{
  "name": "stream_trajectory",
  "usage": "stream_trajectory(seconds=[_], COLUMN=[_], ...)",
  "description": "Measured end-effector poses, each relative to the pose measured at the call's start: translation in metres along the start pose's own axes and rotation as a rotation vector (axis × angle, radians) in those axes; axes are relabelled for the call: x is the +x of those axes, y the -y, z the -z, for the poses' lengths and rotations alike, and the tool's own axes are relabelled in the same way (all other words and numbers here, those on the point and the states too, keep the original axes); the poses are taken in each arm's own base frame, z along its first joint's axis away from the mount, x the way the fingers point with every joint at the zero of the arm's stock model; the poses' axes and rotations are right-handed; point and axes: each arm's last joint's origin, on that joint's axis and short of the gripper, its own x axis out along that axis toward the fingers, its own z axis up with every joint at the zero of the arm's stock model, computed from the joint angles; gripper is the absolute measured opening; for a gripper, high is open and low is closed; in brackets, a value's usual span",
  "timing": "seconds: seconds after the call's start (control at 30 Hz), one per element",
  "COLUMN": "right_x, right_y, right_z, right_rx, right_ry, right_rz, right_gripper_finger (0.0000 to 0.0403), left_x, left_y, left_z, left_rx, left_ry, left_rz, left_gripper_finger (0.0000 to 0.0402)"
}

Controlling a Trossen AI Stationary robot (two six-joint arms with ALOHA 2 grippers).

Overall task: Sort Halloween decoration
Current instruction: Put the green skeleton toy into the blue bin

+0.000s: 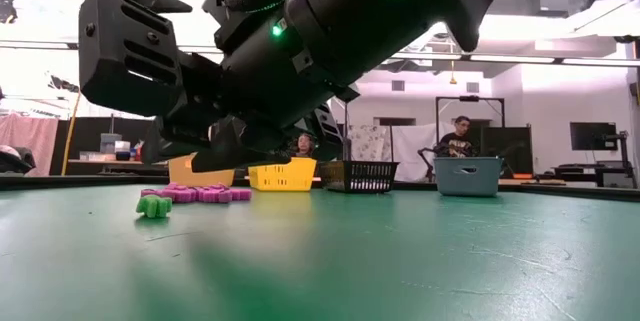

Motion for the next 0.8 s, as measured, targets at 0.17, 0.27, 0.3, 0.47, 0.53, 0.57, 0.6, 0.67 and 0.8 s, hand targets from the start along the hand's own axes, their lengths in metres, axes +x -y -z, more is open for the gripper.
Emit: stream_trajectory(seconds=[0.17, 0.27, 0.3, 0.47, 0.53, 0.57, 0.6, 0.67, 0.8], right_x=[0.009, 0.013, 0.013, 0.017, 0.018, 0.018, 0.020, 0.022, 0.024], right_y=[0.001, 0.000, 0.000, 0.000, 0.000, 0.000, 0.001, 0.002, 0.005], right_z=[0.016, 0.024, 0.028, 0.038, 0.043, 0.044, 0.048, 0.054, 0.061], right_rx=[0.007, 0.046, 0.044, 0.079, 0.079, 0.075, 0.069, 0.059, 0.035], right_ry=[0.006, 0.006, 0.006, 0.004, 0.009, 0.005, -0.004, -0.021, -0.084], right_rz=[-0.004, -0.001, -0.001, -0.002, 0.010, 0.010, 0.009, 0.002, -0.015], right_gripper_finger=[0.0179, 0.0179, 0.0179, 0.0179, 0.0179, 0.0179, 0.0179, 0.0179, 0.0179], left_x=[0.000, 0.000, 0.000, 0.000, 0.000, 0.000, 0.000, 0.000, 0.000], left_y=[0.000, 0.000, 0.000, 0.000, 0.000, 0.000, 0.000, 0.000, 0.000], left_z=[0.000, 0.000, 0.000, 0.000, 0.001, 0.001, 0.001, 0.001, 0.001], left_rx=[0.000, 0.000, 0.000, 0.010, 0.013, 0.014, 0.014, 0.014, 0.014], left_ry=[0.001, 0.000, 0.000, -0.003, -0.007, -0.006, -0.006, -0.006, -0.006], left_rz=[-0.002, -0.002, -0.002, -0.005, -0.007, -0.006, -0.007, -0.006, -0.006], left_gripper_finger=[0.0232, 0.0232, 0.0232, 0.0232, 0.0231, 0.0231, 0.0231, 0.0232, 0.0231])
